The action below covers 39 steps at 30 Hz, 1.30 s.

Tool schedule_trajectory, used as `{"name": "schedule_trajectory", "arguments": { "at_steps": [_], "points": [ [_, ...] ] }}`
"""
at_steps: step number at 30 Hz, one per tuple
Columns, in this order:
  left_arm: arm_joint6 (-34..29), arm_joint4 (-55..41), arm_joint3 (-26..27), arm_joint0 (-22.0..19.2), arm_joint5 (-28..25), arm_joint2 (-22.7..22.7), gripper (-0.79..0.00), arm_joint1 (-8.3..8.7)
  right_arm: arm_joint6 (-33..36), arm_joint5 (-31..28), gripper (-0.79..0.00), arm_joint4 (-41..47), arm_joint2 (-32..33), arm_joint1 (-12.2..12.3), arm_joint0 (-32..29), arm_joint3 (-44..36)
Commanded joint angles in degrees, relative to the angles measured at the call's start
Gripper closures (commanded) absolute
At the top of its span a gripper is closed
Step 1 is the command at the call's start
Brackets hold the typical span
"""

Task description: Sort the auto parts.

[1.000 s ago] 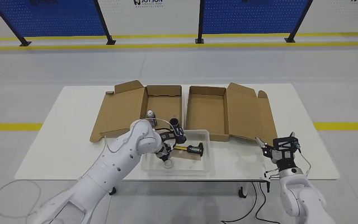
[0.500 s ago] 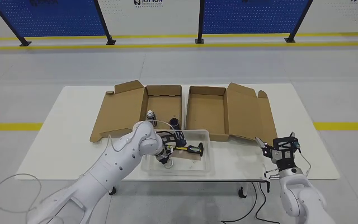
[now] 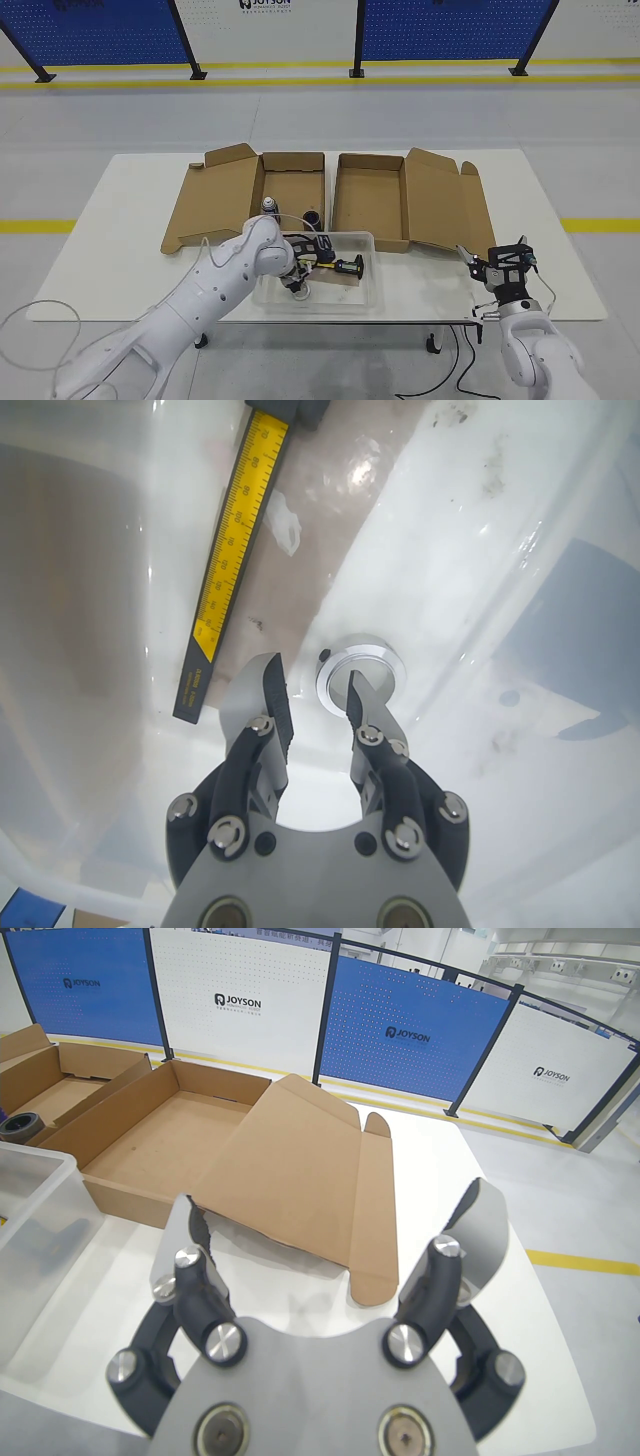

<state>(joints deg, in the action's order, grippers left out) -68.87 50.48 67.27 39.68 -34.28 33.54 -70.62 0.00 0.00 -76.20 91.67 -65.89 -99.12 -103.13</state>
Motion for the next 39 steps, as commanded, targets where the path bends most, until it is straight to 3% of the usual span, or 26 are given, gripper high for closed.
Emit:
{"name": "schedule_trajectory", "arguments": {
  "at_steps": [1,17,20,22,32,39],
  "points": [
    [0.19,0.1,-0.57,-0.23,-0.04,-0.36,-0.268,-0.21,0.0,0.0,-0.785,0.0,0.0,0.0,0.0,0.0],
    [1.31,0.39,-4.49,-1.62,-0.23,-2.7,-0.228,-1.81,0.0,0.0,-0.785,0.0,0.0,0.0,0.0,0.0],
    [1.42,0.34,-4.86,-1.79,-0.23,-2.88,-0.12,-2.0,0.0,0.0,-0.785,0.0,0.0,0.0,0.0,0.0],
    [1.68,0.57,-4.98,-1.88,-0.2,-2.95,0.0,-2.08,0.0,0.0,-0.785,0.0,0.0,0.0,0.0,0.0],
    [2.02,1.0,-3.42,-1.97,-0.05,-1.98,0.0,-1.77,0.0,0.0,-0.785,0.0,0.0,0.0,0.0,0.0],
    [2.07,1.0,1.06,-1.43,0.47,1.05,0.0,-0.43,0.0,0.0,-0.785,0.0,0.0,0.0,0.0,0.0]
  ]
}}
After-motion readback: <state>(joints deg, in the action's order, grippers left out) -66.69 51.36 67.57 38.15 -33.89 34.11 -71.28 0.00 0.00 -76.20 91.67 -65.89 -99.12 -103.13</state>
